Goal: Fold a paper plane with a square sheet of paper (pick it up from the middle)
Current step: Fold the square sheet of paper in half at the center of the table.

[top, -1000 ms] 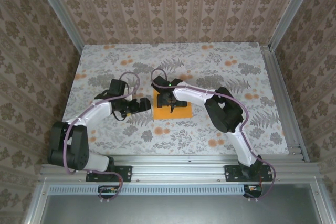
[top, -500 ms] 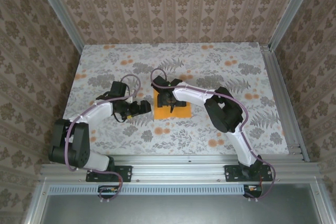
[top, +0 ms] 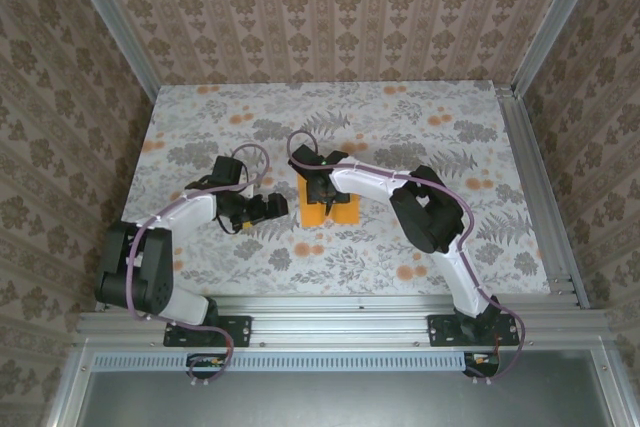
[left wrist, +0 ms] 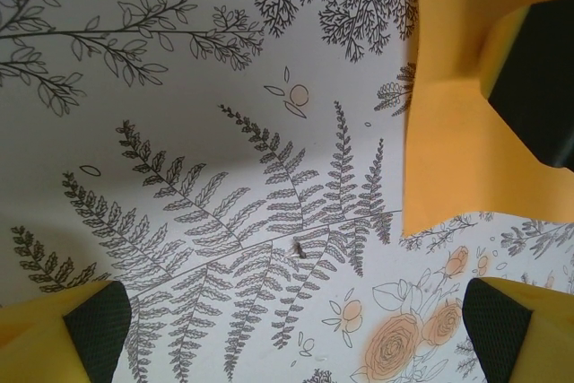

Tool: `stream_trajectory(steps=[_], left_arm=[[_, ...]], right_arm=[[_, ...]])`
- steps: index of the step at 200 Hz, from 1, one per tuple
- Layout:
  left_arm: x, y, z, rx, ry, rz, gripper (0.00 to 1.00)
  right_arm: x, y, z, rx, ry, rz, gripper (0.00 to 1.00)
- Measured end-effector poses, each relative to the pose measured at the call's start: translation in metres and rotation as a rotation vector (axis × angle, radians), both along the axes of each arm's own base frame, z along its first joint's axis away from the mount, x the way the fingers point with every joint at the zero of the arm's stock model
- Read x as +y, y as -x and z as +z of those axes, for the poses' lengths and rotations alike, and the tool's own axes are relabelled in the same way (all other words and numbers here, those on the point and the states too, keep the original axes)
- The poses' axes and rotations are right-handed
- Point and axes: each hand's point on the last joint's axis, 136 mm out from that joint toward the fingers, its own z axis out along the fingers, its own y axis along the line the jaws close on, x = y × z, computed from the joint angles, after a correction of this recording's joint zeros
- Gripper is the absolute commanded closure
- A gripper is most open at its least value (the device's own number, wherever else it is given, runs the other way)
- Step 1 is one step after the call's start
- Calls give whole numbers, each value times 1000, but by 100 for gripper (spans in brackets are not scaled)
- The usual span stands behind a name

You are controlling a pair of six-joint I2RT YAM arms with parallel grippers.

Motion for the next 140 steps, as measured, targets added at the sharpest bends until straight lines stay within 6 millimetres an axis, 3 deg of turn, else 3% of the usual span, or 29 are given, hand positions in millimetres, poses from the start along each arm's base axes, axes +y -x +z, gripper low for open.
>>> stream_trajectory(steps=[67,140], left_arm=[[-1,0,0,2,7,-3,0],[0,4,1,14,2,-2,0]], right_arm=[[-1,2,18,-27,-21,16,64],[18,2,65,-83,-200,55,68]])
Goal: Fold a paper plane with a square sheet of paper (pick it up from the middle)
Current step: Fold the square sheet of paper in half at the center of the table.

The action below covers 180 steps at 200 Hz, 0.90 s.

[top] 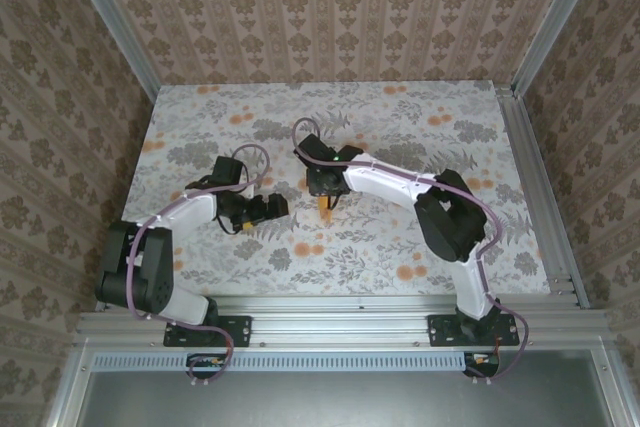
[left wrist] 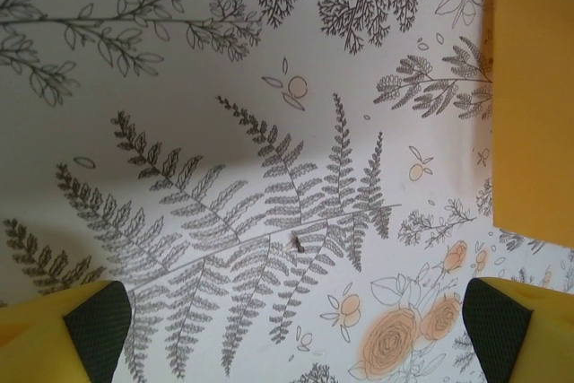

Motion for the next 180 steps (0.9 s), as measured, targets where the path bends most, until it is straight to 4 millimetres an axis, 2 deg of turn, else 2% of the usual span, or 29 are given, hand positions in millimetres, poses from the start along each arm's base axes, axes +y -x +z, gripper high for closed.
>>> stream_trajectory(steps=[22,48,70,86,112,146,180], left_arm=[[4,0,17,-29,6,12,0],[11,-14,59,-145,39,48,0],[11,-21,88,-221,78,60,0],[6,-23,97,-233,116,58,0],[-4,-25,98,-212,166,53,0],[-35,-27,83,-160,190,-6,1],[-69,-33,65,-120,209,-50,11]], right_arm=[[10,2,26,-28,-143,19,70],[12,2,60,-64,-374,7,71],[4,-1,68,-72,-526,-22,70],[0,-2,57,-55,-614,-43,70],[-11,11,23,17,-671,-80,70],[-14,22,-3,60,-697,-88,69],[-21,28,-27,86,-682,-104,69]])
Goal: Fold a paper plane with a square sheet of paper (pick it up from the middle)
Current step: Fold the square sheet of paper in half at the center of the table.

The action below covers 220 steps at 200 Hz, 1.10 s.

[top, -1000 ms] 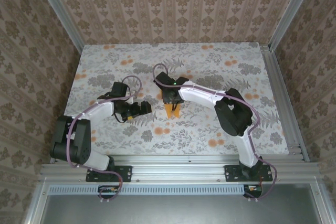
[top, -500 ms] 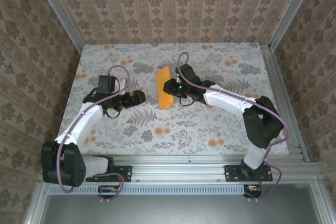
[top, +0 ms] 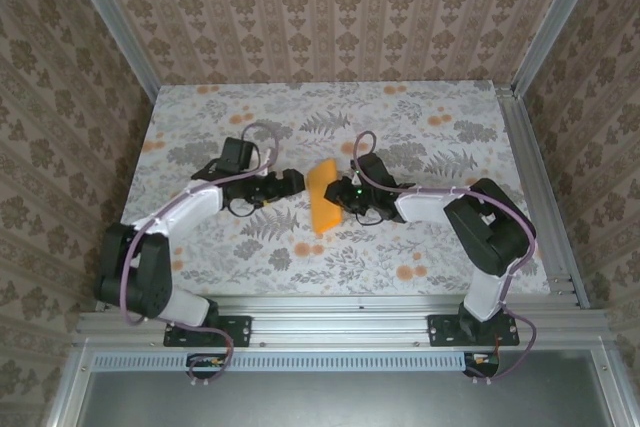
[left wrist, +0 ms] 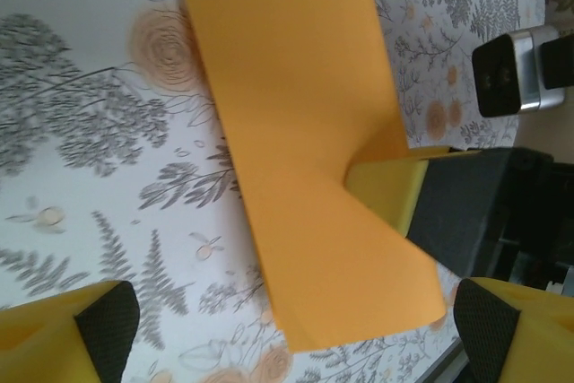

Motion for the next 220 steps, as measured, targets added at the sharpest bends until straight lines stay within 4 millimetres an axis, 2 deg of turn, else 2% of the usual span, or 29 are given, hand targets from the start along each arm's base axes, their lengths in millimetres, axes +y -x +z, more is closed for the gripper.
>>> stream_trajectory(steps=[44,88,171,220], left_arm=[[-38,-17,-17,12,29,-34,34],[-62,-9,-47,68,27,-78,56],[-71,5,-86,148,-24,-110,59],[-71,2,-87,150,-46,-129,59]], right_arm=[[-12,6,-22,25,18,-14,69],[-18,10,-31,33,24,-20,68],[-19,8,-29,18,12,-22,64],[-20,7,-28,13,14,-22,56]])
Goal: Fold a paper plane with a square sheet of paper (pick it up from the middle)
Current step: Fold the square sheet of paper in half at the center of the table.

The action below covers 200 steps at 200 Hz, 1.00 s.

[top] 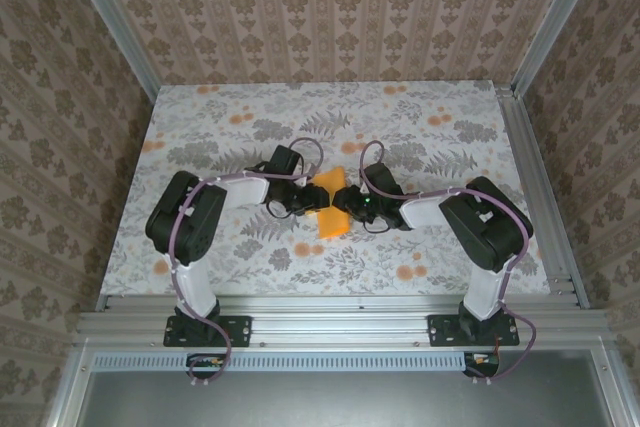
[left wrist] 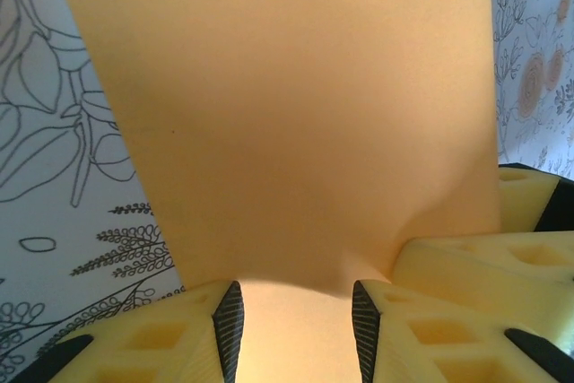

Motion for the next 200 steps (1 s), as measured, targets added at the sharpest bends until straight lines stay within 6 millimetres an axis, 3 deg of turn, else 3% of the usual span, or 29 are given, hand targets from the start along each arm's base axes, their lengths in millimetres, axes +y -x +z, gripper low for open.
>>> stream_trajectory(steps=[55,132,200], left_arm=[[-1,-2,0,-10,-5,-13,59],[-5,-4,2,-19,-1,-21,59],[-9,-9,10,-39,1,-34,59]], right_arm=[[-14,8,6,-7,126,49,48],[-22,-12,20,-61,253,101,52],[-19,-21,-5,-24,288,142,56]])
